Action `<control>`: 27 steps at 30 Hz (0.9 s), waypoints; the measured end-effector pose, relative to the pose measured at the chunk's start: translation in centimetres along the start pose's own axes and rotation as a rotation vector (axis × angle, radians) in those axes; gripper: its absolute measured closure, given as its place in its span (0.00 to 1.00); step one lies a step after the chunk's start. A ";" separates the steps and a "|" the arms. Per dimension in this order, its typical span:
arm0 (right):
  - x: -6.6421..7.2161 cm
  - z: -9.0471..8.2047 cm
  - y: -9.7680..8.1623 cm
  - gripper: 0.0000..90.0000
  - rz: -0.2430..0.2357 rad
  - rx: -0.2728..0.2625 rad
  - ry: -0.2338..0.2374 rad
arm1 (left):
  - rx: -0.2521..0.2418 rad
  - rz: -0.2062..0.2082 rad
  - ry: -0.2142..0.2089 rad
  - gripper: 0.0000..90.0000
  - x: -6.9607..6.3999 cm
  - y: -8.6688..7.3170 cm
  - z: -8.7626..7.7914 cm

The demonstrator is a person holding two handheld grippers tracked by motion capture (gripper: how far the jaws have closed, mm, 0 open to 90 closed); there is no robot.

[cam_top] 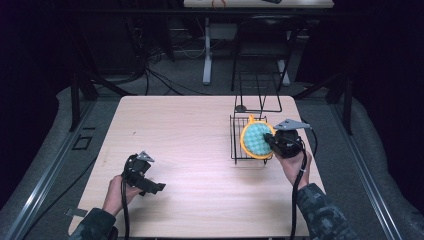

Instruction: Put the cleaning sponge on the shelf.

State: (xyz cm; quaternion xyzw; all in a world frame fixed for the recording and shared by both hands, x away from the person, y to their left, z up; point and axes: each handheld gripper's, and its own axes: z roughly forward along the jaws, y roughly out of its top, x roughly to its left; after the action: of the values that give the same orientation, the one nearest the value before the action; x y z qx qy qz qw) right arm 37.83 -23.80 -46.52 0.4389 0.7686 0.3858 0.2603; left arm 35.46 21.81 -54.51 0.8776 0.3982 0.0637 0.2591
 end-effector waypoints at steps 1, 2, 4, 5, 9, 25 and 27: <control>0.0 0.2 0.0 0.98 0.002 0.000 0.000 | 0.000 0.000 -0.002 0.00 0.0 0.0 0.0; -0.1 0.4 -0.1 0.98 0.006 0.004 0.002 | 0.002 0.002 -0.001 0.00 0.0 0.0 0.0; -0.2 0.9 -0.1 0.98 0.020 0.001 0.009 | -0.005 -0.003 -0.002 0.00 0.0 -0.1 -0.1; -0.2 1.0 -0.1 0.98 0.021 0.000 0.010 | -0.008 -0.001 -0.002 0.00 0.0 0.0 -0.1; -0.5 1.3 -0.2 0.98 0.039 -0.016 -0.001 | -0.008 0.004 -0.005 0.00 -0.1 0.0 -0.1; -0.2 3.6 -0.8 0.98 0.036 0.004 -0.017 | -0.008 0.000 -0.002 0.00 0.0 0.0 -0.1; -0.2 3.7 -0.8 0.98 0.042 0.003 -0.022 | -0.009 -0.003 -0.003 0.00 -0.1 0.0 -0.1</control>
State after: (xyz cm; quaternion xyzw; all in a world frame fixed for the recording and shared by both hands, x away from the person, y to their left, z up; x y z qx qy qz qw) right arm 40.31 -22.88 -49.27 0.4594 0.7569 0.3854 0.2599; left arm 35.35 21.81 -54.40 0.8761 0.3987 0.0637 0.2637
